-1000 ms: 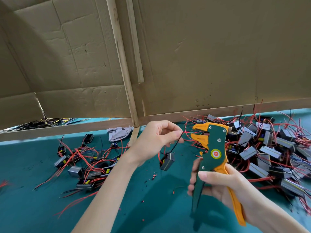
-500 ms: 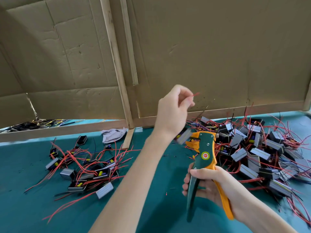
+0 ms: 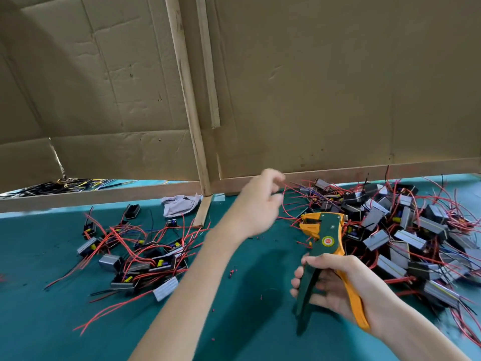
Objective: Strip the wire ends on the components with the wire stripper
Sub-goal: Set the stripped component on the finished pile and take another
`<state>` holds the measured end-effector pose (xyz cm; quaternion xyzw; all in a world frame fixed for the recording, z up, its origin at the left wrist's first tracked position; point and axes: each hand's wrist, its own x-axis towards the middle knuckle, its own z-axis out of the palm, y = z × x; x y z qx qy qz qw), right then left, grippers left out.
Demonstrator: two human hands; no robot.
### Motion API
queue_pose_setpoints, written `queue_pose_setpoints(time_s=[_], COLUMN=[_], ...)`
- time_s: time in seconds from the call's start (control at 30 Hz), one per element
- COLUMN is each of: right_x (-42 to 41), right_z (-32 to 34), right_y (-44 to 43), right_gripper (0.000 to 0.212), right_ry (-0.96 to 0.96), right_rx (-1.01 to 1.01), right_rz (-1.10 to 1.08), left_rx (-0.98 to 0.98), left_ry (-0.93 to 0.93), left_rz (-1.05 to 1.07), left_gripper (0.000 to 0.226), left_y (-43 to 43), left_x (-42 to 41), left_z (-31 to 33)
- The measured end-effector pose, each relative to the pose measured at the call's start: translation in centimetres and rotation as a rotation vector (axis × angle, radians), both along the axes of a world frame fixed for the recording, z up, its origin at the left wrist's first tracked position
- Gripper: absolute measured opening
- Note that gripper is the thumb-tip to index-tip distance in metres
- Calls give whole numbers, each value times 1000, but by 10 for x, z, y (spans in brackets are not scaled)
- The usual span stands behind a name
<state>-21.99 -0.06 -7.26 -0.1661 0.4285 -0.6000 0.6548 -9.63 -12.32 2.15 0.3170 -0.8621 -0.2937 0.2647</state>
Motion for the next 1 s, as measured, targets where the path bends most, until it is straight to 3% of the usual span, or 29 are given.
queue_pose_setpoints(time_s=[0.1,0.2,0.3,0.37,0.5,0.67,0.8,0.9,1.0], right_x=[-1,-2,-1,-1,1,1,-1,0,1], right_z=[-3,-6,-6,-6,-6,-5,-5,-4,-3], right_y=[-1,-1,0,0,0,-1,0,1,2], right_gripper=[16,21,24,23,12,19,24,25,26], right_ry=[11,7,4,13,20,25,25,18,12], right_rx=[-4,-4,-33,-39,-32,-27,-37,-55,-65], right_rz=[-5,-17,-1,-1,-11,-30,-34,-19,-5], left_rx=[-155,-137,65,137,83,67,66,185,332], left_ry=[-307,-541,-670,-652,-499,-321,50,414,664], left_rz=[366,611,636,587,551,425,347,246,131], left_gripper=[19,21,27,22,7,13,10,9,9], left_y=[-43,-74,-89,-92,-89,-87,-79,-63,-47], left_x=[50,95,118,123,121,112,101,89,74], left_z=[-13,-31,-49,-55,-54,-55,-37,-19,-7])
